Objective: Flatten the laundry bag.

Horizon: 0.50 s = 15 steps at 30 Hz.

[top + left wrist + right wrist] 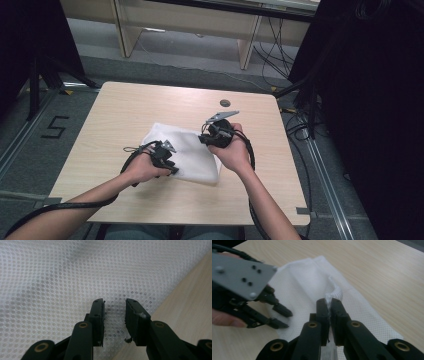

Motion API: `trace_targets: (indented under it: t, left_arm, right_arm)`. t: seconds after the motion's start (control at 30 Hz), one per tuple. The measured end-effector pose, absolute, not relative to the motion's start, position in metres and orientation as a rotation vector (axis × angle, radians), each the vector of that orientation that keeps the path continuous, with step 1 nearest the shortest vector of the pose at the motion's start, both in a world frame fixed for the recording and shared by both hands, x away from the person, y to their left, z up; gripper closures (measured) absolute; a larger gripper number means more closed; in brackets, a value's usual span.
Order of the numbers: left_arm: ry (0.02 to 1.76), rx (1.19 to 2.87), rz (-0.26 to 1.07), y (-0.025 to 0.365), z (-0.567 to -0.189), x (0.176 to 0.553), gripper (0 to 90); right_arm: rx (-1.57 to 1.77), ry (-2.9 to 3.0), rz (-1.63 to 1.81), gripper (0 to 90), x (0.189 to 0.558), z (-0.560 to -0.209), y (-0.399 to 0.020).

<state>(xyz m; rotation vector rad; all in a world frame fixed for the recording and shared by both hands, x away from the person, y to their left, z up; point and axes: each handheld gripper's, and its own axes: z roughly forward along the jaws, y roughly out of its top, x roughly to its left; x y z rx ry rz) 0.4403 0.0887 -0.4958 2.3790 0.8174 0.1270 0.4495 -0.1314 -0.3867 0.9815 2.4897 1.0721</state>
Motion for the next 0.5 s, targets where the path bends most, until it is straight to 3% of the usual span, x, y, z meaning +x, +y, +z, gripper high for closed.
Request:
trace_targets:
  t: [0.5]
  left_arm:
    - [0.819, 2.370, 0.113, 0.091, -0.497, 0.442, 67.0]
  right_arm:
    - [0.910, 2.701, 1.054, 86.7, 0.404, -0.415, -0.134]
